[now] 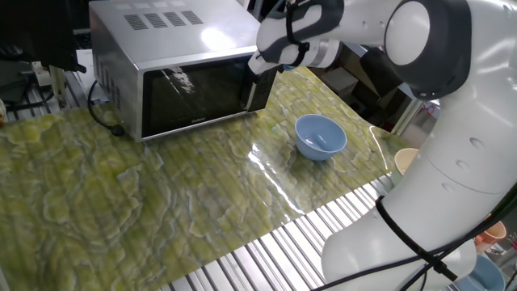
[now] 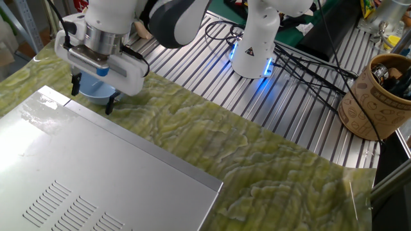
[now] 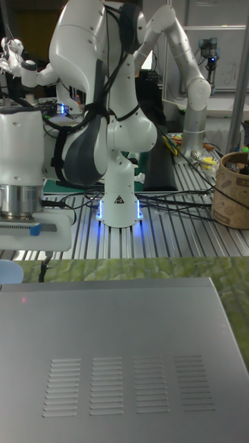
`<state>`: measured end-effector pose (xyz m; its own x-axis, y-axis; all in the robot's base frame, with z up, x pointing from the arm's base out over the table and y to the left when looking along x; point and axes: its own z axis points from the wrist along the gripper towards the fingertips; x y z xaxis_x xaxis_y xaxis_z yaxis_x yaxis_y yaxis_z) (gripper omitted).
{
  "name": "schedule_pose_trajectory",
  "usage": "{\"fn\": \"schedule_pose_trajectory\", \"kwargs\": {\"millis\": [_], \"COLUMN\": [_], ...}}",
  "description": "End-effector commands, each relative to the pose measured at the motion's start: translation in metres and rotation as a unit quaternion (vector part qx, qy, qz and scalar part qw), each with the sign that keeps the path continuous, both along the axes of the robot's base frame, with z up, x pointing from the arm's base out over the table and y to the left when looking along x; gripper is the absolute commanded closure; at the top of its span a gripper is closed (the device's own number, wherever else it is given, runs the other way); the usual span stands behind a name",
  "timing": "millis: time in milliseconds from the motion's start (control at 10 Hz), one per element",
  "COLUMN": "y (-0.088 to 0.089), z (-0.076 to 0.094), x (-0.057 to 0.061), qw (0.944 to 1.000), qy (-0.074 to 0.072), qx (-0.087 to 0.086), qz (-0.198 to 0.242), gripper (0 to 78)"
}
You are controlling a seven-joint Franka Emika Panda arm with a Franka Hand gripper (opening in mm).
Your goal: Put the bowl into the microwave
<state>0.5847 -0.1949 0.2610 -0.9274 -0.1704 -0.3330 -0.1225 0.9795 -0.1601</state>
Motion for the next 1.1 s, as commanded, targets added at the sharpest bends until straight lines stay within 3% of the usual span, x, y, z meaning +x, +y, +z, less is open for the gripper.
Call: {"fn": "schedule_pose_trajectory", "kwargs": {"millis": [100,300,1100], "y": [0.003,0.009,0.022], "z": [0.001,-0.002,0.002], "x": [0.000,-0.003,0.000], "qw": [0.9992,0.9982,0.9979], "qy": [0.014,0.022,0.020], "qx": [0.036,0.055,0.061], "qz": [0.002,-0.005,-0.010], "gripper": [0.3,0.3,0.3]}}
